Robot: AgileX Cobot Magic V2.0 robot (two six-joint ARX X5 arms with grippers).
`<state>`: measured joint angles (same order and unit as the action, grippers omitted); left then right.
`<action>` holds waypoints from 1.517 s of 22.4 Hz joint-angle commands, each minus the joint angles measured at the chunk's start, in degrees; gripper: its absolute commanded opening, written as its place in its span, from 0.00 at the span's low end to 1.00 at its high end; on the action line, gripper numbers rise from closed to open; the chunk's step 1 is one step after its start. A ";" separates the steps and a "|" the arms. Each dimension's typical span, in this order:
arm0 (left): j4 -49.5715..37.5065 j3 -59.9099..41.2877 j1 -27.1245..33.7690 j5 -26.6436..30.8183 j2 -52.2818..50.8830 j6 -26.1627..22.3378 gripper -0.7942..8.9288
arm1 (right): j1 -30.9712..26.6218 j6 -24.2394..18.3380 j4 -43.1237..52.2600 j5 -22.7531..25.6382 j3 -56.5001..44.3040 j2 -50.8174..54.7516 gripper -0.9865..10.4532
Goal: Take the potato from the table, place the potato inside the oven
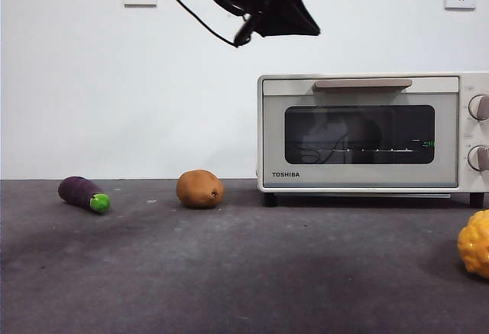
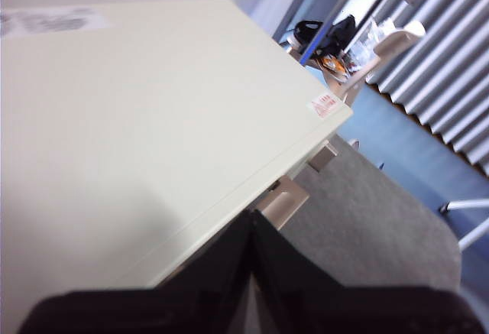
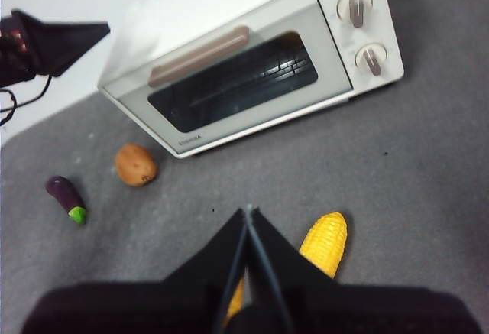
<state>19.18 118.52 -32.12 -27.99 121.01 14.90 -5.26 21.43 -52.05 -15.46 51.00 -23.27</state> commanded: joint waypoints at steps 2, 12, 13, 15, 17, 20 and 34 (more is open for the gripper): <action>0.44 1.07 -1.38 0.81 1.81 -9.16 0.08 | 0.04 -0.96 -2.56 -0.98 3.30 -4.55 0.09; 2.67 1.07 -5.31 14.40 2.03 -36.74 0.07 | 0.04 -4.11 -6.27 -4.13 8.90 -11.45 0.09; 2.10 1.07 -6.08 15.58 2.51 -38.91 0.07 | 0.04 -4.11 -6.25 -4.11 9.03 -11.45 0.09; 1.99 1.07 -6.62 16.79 3.48 -41.22 0.07 | 0.04 -4.11 -6.36 -4.09 9.05 -11.45 0.09; 1.99 1.07 -6.93 17.97 4.81 -42.14 0.07 | 0.04 -4.13 -6.47 -4.11 9.07 -11.45 0.09; 1.64 1.05 -6.93 20.76 6.36 -42.82 0.07 | 0.04 -4.11 -7.34 -4.28 9.09 -11.43 0.09; 12.15 1.07 -9.05 20.48 9.09 -38.77 0.07 | 0.04 -6.08 -8.66 -4.66 9.16 -11.43 0.09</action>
<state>27.00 121.62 -40.97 -8.08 127.02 -25.74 -5.26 15.92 -60.82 -19.86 59.90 -34.76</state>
